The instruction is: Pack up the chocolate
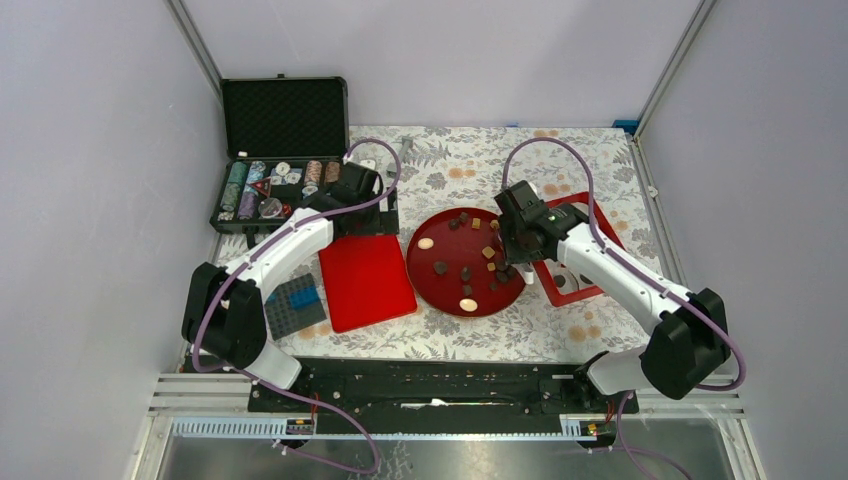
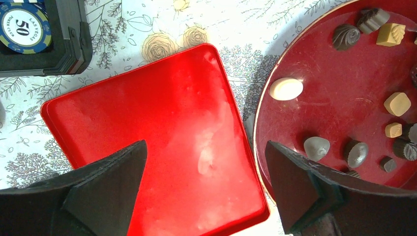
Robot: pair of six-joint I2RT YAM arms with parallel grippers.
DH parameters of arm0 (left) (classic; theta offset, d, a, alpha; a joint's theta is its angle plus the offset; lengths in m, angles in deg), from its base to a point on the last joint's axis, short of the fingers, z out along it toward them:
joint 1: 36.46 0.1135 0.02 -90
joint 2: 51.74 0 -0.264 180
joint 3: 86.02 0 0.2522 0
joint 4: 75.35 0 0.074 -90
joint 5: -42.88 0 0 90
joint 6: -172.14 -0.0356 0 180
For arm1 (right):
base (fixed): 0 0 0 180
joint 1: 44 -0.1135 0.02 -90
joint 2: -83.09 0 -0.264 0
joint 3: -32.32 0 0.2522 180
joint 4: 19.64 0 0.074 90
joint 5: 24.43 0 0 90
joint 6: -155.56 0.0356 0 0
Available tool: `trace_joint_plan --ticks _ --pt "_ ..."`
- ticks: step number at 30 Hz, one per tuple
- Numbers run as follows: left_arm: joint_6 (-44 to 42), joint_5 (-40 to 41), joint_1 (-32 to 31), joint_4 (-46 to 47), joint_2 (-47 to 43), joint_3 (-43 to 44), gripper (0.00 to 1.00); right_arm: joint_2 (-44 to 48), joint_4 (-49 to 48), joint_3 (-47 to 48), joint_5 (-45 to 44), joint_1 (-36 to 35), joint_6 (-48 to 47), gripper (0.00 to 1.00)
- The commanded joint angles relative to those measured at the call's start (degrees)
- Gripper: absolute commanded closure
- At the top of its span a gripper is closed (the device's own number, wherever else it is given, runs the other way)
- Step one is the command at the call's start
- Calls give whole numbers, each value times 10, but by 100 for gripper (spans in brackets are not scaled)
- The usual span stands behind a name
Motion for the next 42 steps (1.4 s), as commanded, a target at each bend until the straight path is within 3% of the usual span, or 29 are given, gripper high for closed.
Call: trace_joint_plan --ticks 1,8,15,20,37,42 --pt "-1 2 3 13 -28 -11 1 27 18 55 -13 -3 -4 75" --pt "1 1 3 17 -41 -23 1 62 31 105 -77 13 -12 75" --pt "2 -5 3 18 -53 -32 1 88 19 81 -54 150 -11 75" --pt "1 -5 3 18 -51 -31 1 89 -2 30 -41 198 -7 75" --pt "0 -13 3 27 -40 -30 1 72 -79 -29 -25 208 14 69" --pt "1 -17 3 27 -40 -29 1 65 -83 -30 -30 208 12 57"
